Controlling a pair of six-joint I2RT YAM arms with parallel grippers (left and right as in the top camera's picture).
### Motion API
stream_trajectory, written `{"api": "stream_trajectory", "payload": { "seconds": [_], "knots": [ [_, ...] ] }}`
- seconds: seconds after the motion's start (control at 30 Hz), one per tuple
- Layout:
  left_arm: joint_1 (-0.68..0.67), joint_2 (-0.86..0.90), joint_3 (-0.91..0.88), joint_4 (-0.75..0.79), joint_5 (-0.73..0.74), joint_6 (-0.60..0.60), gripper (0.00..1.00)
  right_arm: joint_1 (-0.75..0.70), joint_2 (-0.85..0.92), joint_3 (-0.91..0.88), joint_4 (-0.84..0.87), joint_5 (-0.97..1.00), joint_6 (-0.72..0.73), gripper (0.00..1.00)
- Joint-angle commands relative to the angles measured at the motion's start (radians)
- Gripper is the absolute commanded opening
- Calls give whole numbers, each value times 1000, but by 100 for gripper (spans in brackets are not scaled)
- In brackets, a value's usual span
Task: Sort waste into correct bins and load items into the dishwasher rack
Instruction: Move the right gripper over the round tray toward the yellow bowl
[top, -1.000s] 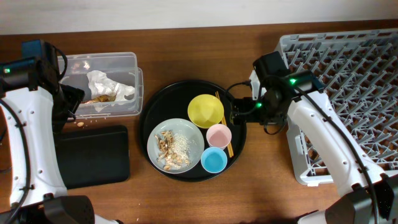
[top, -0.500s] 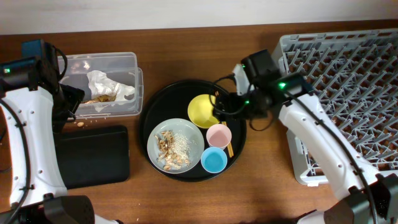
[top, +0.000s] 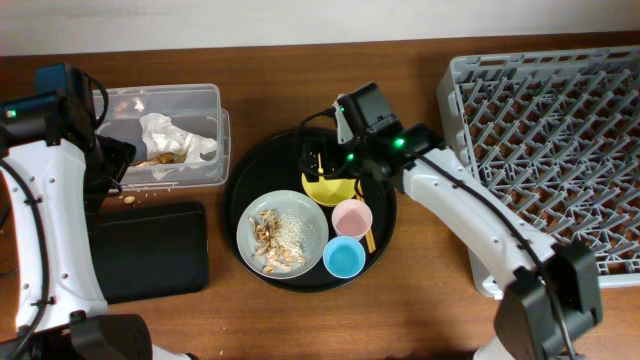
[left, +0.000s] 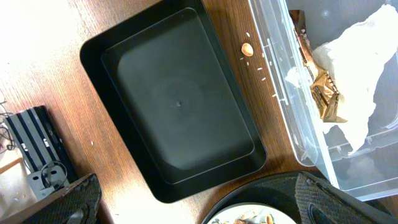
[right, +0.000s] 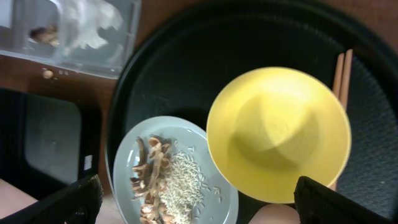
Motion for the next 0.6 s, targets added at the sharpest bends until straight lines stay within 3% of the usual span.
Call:
{"api": "stream_trajectory", "payload": {
  "seconds": [0.0,0.23,0.37,0.57],
  "knots": [
    [7,-25,-2,-2,-18,-10,99,24,45,17,6,25,13,99],
    [7,-25,-2,-2,-18,-10,99,99,84,17,31,225,64,92],
    [7,-25,-2,-2,-18,-10,99,153,92,17,56,375,146,79],
    [7,-25,-2,-2,-18,-10,99,185,133,17,116,397,177,73]
  ]
}}
